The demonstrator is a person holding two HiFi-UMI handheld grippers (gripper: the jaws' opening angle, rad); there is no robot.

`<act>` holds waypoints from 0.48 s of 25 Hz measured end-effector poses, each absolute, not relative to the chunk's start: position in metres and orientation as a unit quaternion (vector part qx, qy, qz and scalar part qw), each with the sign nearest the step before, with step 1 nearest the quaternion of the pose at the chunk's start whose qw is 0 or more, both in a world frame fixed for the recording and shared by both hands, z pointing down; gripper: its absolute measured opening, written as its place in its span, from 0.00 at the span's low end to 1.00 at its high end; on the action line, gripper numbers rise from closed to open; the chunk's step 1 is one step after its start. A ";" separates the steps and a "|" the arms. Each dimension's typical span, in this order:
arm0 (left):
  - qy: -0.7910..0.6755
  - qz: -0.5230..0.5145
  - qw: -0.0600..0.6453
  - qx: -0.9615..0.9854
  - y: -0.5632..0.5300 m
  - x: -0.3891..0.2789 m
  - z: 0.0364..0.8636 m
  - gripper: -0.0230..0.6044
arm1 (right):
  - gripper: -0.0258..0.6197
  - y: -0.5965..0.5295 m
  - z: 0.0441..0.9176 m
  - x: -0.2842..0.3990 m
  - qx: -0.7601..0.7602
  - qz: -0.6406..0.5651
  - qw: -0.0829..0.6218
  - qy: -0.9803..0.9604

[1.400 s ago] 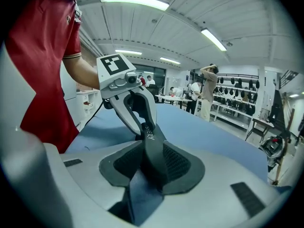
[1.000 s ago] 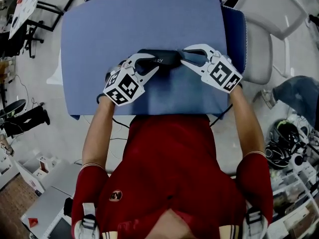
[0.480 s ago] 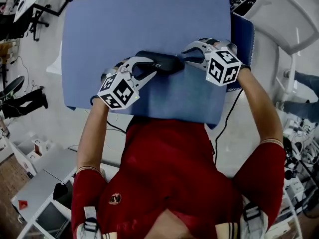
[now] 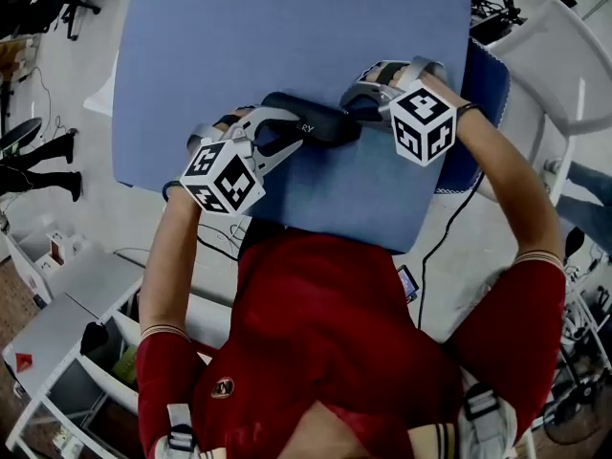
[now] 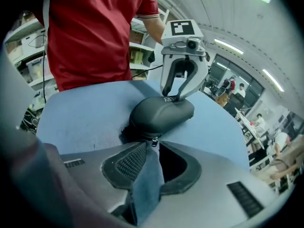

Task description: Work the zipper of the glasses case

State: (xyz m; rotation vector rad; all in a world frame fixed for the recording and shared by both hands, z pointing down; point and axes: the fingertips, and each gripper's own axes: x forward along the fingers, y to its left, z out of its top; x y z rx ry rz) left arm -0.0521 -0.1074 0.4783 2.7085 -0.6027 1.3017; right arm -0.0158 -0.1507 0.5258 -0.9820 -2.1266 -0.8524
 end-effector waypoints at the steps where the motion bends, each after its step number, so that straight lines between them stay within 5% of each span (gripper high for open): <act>1: -0.197 0.425 0.039 0.883 -0.107 -0.052 0.478 0.16 | 0.17 -0.150 0.527 -0.017 -0.383 -0.336 0.317 -0.800; 12: -0.210 0.426 0.042 0.879 -0.107 -0.056 0.480 0.16 | 0.04 -0.154 0.524 -0.014 -0.402 -0.372 0.319 -0.773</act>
